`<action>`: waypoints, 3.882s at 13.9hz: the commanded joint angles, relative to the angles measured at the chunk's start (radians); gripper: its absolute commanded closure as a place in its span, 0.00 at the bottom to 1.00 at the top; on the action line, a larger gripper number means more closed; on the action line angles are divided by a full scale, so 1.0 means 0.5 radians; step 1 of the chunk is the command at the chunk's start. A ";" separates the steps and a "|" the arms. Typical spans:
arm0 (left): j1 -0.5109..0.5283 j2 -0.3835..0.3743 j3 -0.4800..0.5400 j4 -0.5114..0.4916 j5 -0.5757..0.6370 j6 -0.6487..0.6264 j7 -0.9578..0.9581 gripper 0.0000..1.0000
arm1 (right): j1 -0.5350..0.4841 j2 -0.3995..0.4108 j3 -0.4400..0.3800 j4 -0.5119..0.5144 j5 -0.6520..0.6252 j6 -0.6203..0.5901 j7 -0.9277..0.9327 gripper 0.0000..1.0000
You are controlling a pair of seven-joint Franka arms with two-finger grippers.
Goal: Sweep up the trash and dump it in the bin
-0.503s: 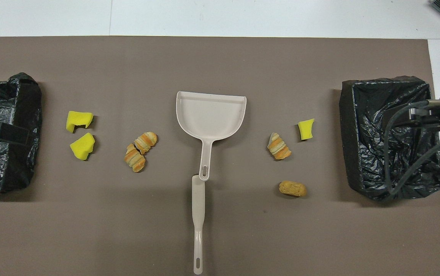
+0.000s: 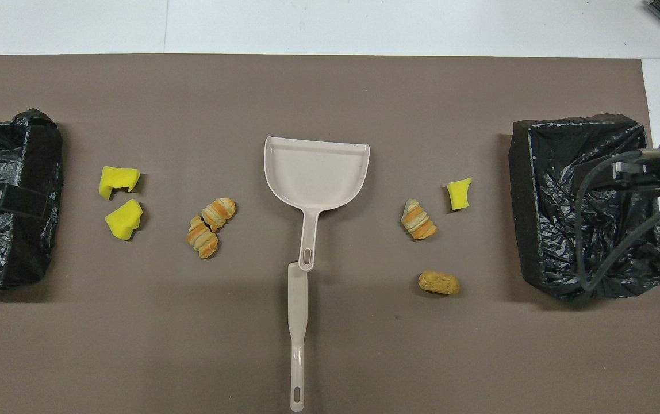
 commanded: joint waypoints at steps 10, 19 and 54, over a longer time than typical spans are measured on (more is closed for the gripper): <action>-0.412 -0.033 -0.005 -0.549 -0.271 0.343 -0.054 0.00 | -0.025 -0.005 -0.010 0.001 0.051 0.084 -0.041 0.00; -1.066 -0.091 -0.009 -1.132 -0.268 0.818 -0.646 0.00 | -0.019 -0.035 -0.001 -0.067 0.048 0.136 0.020 0.00; -1.646 -0.570 0.001 -1.872 -0.127 0.989 -1.564 1.00 | 1.193 0.790 0.030 -0.517 -0.155 1.382 1.444 0.00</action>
